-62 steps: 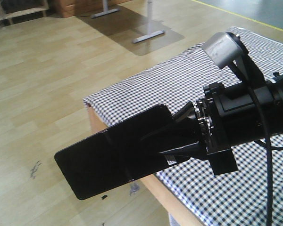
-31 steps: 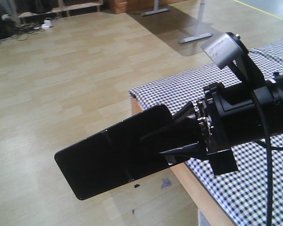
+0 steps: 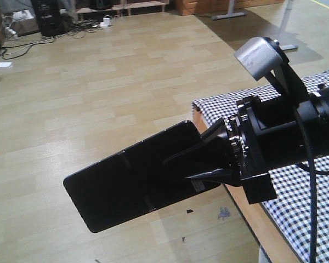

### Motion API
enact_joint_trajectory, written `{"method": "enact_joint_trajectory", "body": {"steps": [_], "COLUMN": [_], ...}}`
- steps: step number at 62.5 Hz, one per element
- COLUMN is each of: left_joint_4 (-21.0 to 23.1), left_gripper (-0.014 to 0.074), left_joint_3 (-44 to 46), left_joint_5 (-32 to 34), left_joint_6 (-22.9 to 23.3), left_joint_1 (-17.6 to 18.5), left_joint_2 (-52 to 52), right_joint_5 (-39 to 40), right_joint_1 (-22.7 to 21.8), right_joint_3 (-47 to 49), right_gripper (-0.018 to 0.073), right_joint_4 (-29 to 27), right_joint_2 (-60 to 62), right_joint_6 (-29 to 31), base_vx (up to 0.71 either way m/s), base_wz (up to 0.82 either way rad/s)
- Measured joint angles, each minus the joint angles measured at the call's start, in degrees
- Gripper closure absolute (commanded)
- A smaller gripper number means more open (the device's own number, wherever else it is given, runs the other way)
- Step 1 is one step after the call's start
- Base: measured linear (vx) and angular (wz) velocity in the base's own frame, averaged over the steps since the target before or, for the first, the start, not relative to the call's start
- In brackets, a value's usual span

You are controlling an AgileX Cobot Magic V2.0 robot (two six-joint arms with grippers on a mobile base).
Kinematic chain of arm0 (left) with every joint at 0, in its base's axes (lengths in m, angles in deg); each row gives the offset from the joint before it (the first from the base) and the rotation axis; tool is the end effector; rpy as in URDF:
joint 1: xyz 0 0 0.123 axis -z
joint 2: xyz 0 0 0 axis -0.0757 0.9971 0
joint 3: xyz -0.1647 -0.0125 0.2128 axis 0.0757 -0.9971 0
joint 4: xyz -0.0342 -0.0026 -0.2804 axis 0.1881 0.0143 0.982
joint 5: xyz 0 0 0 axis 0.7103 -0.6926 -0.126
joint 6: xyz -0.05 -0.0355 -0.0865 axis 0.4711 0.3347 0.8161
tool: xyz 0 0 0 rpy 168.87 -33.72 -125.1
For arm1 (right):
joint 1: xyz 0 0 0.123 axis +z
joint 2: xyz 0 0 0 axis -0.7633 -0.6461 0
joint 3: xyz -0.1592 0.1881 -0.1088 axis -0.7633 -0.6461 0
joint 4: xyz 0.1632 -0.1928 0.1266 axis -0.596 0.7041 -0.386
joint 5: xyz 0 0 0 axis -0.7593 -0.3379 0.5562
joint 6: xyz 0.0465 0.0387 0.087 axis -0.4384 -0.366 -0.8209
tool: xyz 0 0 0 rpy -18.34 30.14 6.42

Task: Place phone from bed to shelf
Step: 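Hold the phone in the right gripper while the base turns away, then keep the phone raised in the right gripper while driving across floor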

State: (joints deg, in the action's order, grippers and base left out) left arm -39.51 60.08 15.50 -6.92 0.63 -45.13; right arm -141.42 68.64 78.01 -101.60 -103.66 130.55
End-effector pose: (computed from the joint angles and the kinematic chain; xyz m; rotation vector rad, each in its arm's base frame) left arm 0.1173 0.0068 0.1842 -0.0334 1.6870 0.0556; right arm 0.2251 0.1721 0.3483 -1.1341 1.9499 1.2218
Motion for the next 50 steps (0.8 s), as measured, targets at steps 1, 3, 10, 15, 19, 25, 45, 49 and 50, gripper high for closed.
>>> {"method": "enact_joint_trajectory", "body": {"steps": [1, 3, 10, 15, 19, 25, 45, 49, 50], "left_joint_4": [0.00, 0.00, 0.00, 0.00, 0.00, 0.00, 0.00, 0.00, 0.00], "left_gripper": [0.0595, 0.0595, 0.0595, 0.0595, 0.0595, 0.0595, 0.0595, 0.0595, 0.0595], "left_joint_3": [0.00, 0.00, 0.00, 0.00, 0.00, 0.00, 0.00, 0.00, 0.00], "left_joint_5": [0.00, 0.00, 0.00, 0.00, 0.00, 0.00, 0.00, 0.00, 0.00], "left_joint_6": [0.00, 0.00, 0.00, 0.00, 0.00, 0.00, 0.00, 0.00, 0.00], "left_joint_1": [0.00, 0.00, 0.00, 0.00, 0.00, 0.00, 0.00, 0.00, 0.00], "left_joint_2": [0.00, 0.00, 0.00, 0.00, 0.00, 0.00, 0.00, 0.00, 0.00], "right_joint_5": [0.00, 0.00, 0.00, 0.00, 0.00, 0.00, -0.02, -0.02, -0.02], "right_joint_1": [0.00, 0.00, 0.00, 0.00, 0.00, 0.00, 0.00, 0.00, 0.00], "right_joint_3": [0.00, 0.00, 0.00, 0.00, 0.00, 0.00, 0.00, 0.00, 0.00], "right_gripper": [0.0561, 0.0561, 0.0561, 0.0561, 0.0561, 0.0561, 0.0561, 0.0561, 0.0561], "right_joint_4": [0.00, 0.00, 0.00, 0.00, 0.00, 0.00, 0.00, 0.00, 0.00], "right_joint_2": [0.00, 0.00, 0.00, 0.00, 0.00, 0.00, 0.00, 0.00, 0.00], "right_joint_6": [0.00, 0.00, 0.00, 0.00, 0.00, 0.00, 0.00, 0.00, 0.00], "base_vx": [-0.07, -0.07, -0.06, -0.05, -0.04, -0.03, 0.00, 0.02, 0.03], "base_wz": [0.28, 0.28, 0.24, 0.20, 0.17, 0.13, 0.05, 0.03, 0.04]}}
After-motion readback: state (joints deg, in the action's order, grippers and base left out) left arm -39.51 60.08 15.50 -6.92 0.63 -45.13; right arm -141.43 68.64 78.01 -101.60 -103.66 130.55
